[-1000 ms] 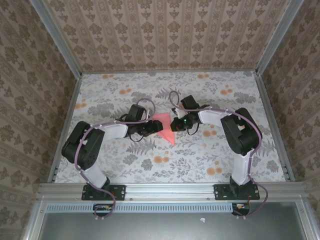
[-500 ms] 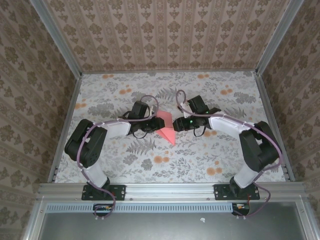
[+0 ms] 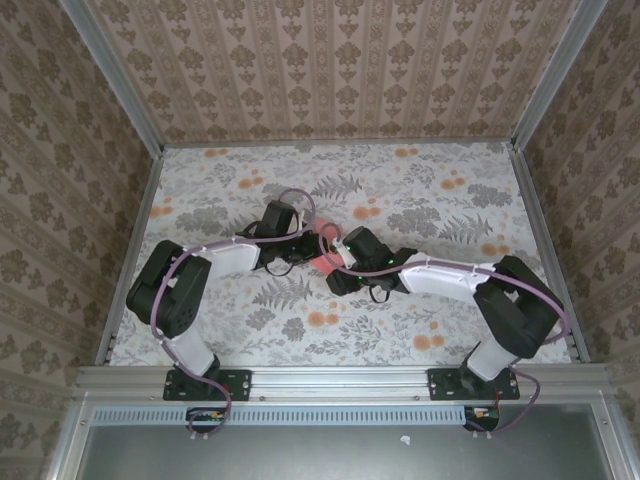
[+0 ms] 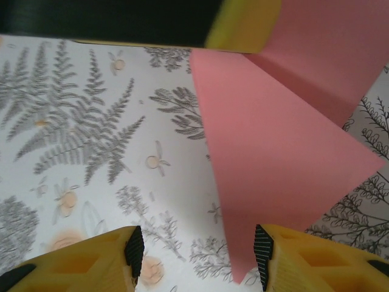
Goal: Fold a paper plane with a square sheet of paper (fold left side to right side)
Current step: Fourth fold the wing at the center of the table.
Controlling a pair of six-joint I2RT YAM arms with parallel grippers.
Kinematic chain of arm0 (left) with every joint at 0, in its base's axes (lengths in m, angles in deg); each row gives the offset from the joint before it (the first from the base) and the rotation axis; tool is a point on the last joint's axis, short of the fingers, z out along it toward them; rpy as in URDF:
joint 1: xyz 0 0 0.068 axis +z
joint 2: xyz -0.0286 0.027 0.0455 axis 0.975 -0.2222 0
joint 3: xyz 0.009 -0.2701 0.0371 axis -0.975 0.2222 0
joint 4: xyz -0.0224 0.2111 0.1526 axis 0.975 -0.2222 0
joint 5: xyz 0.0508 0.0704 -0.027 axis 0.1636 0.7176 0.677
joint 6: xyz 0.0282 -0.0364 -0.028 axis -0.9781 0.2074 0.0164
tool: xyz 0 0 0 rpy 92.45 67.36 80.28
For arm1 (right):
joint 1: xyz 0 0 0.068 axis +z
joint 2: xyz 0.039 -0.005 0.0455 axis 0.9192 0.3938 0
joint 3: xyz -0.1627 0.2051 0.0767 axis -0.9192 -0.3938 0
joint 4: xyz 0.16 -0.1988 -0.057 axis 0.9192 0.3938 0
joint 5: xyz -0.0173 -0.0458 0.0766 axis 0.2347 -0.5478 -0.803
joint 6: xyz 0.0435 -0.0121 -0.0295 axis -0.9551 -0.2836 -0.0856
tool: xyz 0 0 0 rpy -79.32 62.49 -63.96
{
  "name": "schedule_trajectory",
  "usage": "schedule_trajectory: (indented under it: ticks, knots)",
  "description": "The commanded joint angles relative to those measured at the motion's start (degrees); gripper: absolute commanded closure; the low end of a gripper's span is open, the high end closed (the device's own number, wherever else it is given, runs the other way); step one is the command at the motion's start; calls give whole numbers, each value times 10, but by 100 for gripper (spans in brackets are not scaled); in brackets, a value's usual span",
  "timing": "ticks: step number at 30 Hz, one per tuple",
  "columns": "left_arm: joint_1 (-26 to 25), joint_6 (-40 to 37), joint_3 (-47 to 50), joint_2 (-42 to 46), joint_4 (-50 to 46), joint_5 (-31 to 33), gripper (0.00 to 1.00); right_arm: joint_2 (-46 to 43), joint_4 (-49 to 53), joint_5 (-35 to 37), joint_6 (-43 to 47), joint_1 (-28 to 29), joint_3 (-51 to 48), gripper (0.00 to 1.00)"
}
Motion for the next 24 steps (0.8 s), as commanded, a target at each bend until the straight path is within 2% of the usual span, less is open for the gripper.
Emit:
schedule_trajectory:
  ticks: [1,13,19,24]
  knots:
    - [-1,8,-20,14,-13,8,76,29,-6,43,19,6,29,47]
    - [1,17,-28,11,-19,8,78,79,20,63,30,6,68,55]
    - [4,15,-25,16,-26,11,76,81,25,62,34,7,69,67]
    - [10,11,-17,31,-33,15,70,85,34,56,36,7,66,81]
